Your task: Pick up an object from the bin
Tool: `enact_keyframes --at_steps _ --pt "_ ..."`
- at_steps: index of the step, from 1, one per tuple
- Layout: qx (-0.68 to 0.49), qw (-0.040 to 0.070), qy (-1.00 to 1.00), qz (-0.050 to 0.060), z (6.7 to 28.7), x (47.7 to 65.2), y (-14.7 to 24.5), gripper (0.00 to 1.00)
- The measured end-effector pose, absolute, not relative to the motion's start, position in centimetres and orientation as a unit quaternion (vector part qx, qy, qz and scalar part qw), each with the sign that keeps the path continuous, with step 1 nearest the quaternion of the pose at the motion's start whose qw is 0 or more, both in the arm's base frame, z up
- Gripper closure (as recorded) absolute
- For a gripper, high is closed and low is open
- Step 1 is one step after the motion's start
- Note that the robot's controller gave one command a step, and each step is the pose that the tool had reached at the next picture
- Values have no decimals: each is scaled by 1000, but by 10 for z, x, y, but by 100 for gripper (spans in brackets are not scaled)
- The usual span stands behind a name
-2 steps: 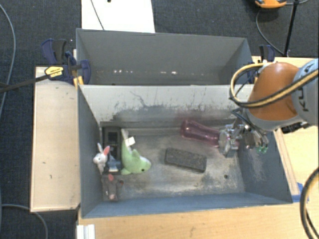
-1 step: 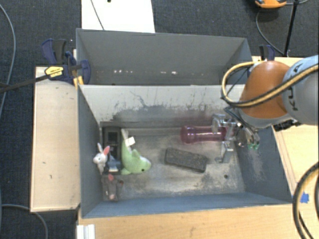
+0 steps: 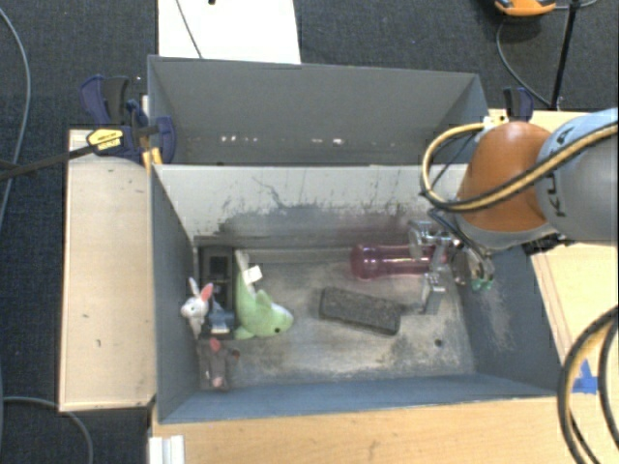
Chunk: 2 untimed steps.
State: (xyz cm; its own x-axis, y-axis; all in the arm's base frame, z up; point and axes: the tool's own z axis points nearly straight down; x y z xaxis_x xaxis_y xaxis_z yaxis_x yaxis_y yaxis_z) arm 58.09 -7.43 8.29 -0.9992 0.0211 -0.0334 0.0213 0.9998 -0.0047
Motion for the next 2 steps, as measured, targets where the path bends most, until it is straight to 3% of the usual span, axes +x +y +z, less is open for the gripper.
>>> enact_keyframes --at_steps 2 --pt "19 20 1000 -3 78 586 -42 0"
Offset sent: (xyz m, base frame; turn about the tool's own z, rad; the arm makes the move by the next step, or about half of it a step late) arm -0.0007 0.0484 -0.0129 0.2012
